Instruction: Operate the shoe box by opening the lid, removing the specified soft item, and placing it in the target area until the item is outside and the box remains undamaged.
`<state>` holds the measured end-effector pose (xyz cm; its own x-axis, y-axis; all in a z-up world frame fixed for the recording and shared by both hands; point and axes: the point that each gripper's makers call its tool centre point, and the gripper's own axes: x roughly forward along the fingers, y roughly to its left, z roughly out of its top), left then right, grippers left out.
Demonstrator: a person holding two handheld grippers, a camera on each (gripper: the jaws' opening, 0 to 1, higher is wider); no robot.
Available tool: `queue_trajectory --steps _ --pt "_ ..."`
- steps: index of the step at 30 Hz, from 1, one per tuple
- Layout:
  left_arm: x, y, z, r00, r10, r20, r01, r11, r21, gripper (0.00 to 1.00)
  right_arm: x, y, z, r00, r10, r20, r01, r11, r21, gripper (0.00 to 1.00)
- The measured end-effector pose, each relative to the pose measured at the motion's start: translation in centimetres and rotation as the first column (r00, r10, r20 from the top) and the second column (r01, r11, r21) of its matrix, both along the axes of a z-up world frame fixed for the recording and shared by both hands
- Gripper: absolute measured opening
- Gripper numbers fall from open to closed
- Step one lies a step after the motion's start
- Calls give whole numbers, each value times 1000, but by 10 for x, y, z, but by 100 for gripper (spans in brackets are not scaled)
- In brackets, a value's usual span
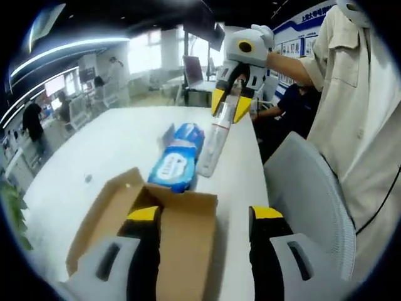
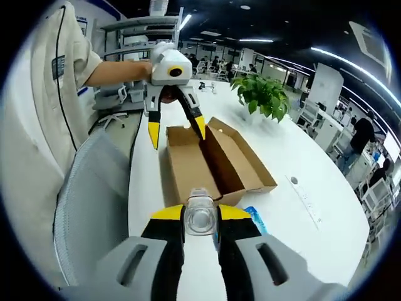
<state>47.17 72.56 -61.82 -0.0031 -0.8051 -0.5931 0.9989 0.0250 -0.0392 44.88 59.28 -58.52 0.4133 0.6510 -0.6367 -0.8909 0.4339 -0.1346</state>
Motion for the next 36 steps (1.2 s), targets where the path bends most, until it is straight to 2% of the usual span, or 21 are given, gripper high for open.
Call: queue_trajectory --steps 7,13,17,23,27,36 --pt "6 12 0 995 101 -13 -101 995 -22 69 18 -18 0 1000 11 -2 -12 998 -56 16" --pt "11 24 1 984 179 -7 -179 983 -38 77 39 -34 -1 1000 16 -1 -16 993 -115 16" --pt "16 33 0 970 245 -10 -245 968 -55 84 52 -43 -2 1000 22 -2 -22 987 -159 16" --pt "23 43 -3 943 333 -19 -334 940 -68 90 71 -53 -3 999 36 -19 -39 980 -196 16" --pt "25 49 -1 929 369 -18 -369 926 -84 92 83 -59 -8 998 49 -38 -57 972 -229 16" --pt "24 67 2 888 460 -18 -459 883 -97 100 114 -67 -23 995 64 -74 -83 952 -294 17"
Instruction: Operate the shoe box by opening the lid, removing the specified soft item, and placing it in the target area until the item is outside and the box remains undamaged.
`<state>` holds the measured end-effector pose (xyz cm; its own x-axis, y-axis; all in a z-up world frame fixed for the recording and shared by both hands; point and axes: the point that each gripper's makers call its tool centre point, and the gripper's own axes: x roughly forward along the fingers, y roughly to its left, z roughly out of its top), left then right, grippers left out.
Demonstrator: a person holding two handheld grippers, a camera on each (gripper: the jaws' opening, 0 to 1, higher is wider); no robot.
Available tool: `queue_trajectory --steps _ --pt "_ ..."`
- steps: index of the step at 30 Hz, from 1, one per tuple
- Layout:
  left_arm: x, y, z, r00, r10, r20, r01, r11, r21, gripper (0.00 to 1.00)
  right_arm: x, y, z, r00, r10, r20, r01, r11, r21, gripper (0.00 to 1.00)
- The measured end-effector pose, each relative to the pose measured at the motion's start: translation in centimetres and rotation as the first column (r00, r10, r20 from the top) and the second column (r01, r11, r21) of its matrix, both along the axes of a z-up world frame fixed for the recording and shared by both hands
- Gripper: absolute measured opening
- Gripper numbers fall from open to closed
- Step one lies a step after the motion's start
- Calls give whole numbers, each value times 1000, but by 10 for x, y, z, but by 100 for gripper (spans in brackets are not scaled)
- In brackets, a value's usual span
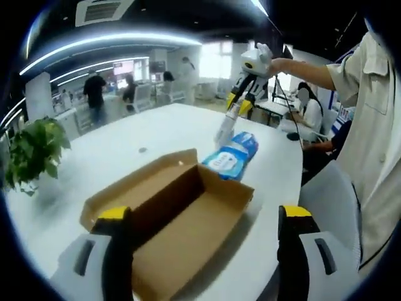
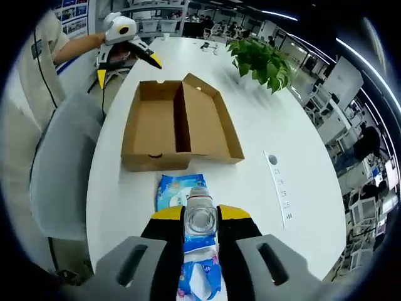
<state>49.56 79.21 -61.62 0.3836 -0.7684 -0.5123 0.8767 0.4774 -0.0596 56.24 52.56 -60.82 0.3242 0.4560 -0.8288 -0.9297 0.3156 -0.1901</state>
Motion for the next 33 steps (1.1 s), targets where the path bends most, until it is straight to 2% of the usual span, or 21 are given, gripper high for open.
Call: queue_trajectory --steps 12,16,33 --pt "-6 20 -3 995 96 -11 -97 995 -6 100 31 -7 -30 997 26 -76 -33 994 -100 17" --pt "-8 26 -5 993 114 -17 -114 993 -2 100 39 -12 -46 994 45 -95 -61 984 -169 17" --pt "-11 41 -13 985 166 -47 -166 986 2 99 66 -19 -88 988 61 -145 -96 964 -247 17"
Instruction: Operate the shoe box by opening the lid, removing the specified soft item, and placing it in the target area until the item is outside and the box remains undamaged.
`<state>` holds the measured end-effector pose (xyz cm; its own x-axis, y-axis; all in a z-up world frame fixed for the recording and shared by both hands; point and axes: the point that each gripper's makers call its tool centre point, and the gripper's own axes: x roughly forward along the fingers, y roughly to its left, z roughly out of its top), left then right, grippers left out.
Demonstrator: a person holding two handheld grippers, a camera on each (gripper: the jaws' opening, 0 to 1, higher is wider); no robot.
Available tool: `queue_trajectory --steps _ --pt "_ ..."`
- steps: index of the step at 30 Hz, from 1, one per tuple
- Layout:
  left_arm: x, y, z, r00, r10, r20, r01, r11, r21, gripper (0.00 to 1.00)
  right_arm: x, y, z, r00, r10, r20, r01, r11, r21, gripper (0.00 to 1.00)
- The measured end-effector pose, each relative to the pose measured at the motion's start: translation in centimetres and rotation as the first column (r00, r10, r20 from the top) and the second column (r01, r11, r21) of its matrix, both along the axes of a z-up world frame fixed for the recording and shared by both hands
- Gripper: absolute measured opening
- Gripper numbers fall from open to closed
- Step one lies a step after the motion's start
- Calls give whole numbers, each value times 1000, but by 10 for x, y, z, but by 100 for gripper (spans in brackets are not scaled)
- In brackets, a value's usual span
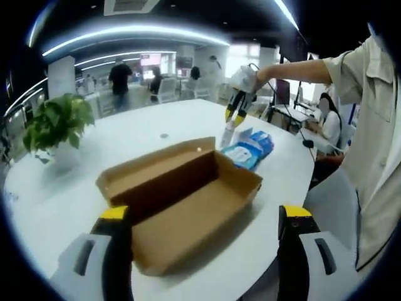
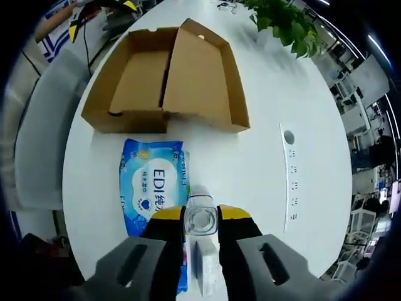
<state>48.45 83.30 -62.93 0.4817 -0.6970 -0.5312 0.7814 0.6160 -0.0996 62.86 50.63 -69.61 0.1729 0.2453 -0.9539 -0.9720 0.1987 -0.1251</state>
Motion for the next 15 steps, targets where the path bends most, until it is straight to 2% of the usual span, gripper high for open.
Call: queue_trajectory --steps 8,15 --pt "-2 7 -5 999 44 -24 -44 998 -34 98 1 -1 -11 999 16 -34 -16 1000 -14 17" --pt "0 14 -13 997 71 -40 -72 997 -16 95 4 2 -14 998 39 -42 -39 999 -6 17"
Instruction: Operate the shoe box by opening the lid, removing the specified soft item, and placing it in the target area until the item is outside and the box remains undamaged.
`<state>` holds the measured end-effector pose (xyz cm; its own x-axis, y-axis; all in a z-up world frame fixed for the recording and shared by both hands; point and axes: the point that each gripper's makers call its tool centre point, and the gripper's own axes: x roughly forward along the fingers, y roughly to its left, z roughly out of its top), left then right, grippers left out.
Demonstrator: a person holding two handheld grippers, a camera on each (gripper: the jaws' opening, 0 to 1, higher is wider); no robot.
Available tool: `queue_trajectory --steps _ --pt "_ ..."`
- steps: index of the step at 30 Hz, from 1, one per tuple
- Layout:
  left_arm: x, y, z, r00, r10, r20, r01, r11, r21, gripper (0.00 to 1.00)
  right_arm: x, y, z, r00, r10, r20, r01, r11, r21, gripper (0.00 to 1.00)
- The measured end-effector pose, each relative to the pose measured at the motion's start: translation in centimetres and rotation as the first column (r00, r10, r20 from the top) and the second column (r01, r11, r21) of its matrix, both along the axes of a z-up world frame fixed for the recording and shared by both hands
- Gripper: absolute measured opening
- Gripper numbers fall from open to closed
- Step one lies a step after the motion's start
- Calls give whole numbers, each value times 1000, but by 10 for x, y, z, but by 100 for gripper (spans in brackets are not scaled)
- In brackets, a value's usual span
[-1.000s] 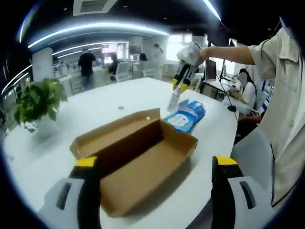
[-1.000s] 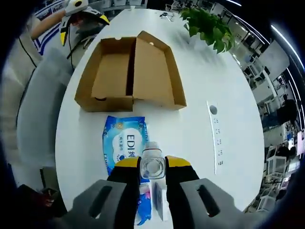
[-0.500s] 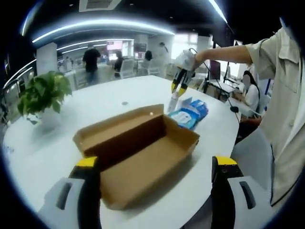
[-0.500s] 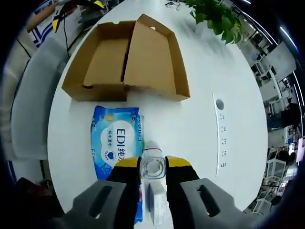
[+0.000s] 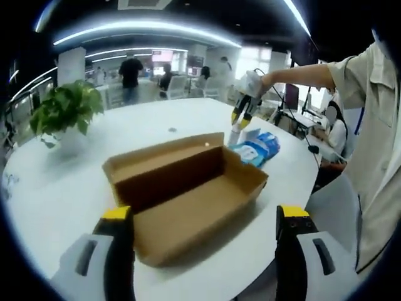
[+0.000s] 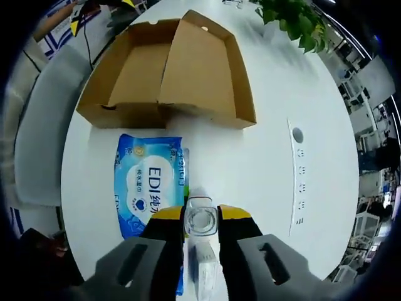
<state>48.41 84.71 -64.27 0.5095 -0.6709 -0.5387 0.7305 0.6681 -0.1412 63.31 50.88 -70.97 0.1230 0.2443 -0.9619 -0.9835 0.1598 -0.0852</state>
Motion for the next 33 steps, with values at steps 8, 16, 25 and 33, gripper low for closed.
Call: queue_trajectory --steps 8,16,25,33 --pt "5 10 -7 999 36 -13 -36 999 23 92 7 -1 -2 1000 12 14 -11 1000 -7 19" --pt "10 18 -12 998 68 -18 -67 997 40 88 8 -2 0 999 27 32 -26 1000 -11 22" --pt "13 27 -19 995 96 -30 -94 993 65 83 5 1 9 999 8 45 -9 1000 8 27" --pt "22 39 -24 989 146 -24 -144 985 98 71 11 19 28 992 -109 64 102 990 102 29"
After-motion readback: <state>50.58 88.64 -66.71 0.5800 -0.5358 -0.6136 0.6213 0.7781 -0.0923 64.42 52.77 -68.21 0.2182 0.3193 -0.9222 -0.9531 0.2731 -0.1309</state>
